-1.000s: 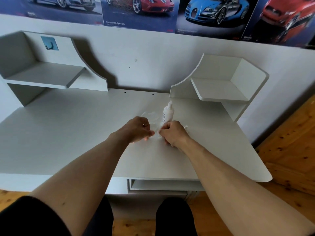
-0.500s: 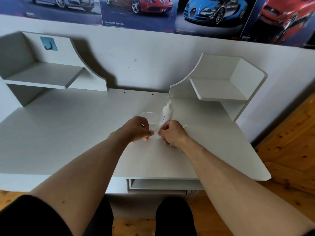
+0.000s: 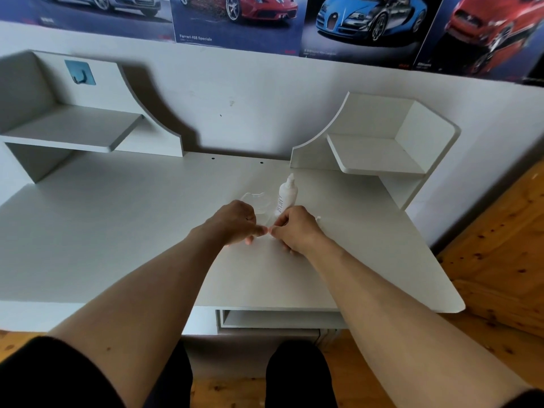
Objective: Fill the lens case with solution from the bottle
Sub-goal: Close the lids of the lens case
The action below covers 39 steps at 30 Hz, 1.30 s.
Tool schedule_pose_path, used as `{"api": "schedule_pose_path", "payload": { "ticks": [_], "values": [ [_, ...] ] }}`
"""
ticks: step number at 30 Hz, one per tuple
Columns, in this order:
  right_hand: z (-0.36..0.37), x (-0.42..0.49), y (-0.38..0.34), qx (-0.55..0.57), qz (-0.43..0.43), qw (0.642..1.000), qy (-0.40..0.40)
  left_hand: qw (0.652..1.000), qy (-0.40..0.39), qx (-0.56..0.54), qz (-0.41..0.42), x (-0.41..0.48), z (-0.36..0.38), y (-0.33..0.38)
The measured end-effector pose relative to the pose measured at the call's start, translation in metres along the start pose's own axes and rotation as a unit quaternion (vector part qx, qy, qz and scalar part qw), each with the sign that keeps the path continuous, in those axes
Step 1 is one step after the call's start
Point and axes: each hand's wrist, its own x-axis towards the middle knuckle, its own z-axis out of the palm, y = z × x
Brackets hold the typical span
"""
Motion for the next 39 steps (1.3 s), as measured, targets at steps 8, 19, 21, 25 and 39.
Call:
{"api": "schedule_pose_path", "payload": {
  "ticks": [8, 19, 21, 25, 39],
  "values": [
    [0.001, 0.001, -0.004, -0.027, 0.006, 1.0, -0.003, 1.0, 0.006, -0.01, 0.006, -0.002, 0.003, -0.002],
    [0.011, -0.011, 0.007, -0.049, -0.114, 0.991, 0.048, 0.997, 0.015, -0.026, 0.067, -0.016, 0.002, -0.005],
    [0.01, -0.01, 0.008, -0.048, -0.118, 0.991, 0.044, 0.997, 0.023, -0.021, 0.074, -0.018, 0.003, -0.004],
    [0.008, -0.009, 0.009, -0.04, -0.107, 0.993, 0.031, 0.996, 0.033, -0.014, 0.08, -0.018, 0.003, -0.003],
    [0.004, -0.008, 0.004, -0.035, -0.112, 0.993, 0.022, 0.996, 0.033, 0.002, 0.088, -0.018, 0.0, 0.0]
  ]
}}
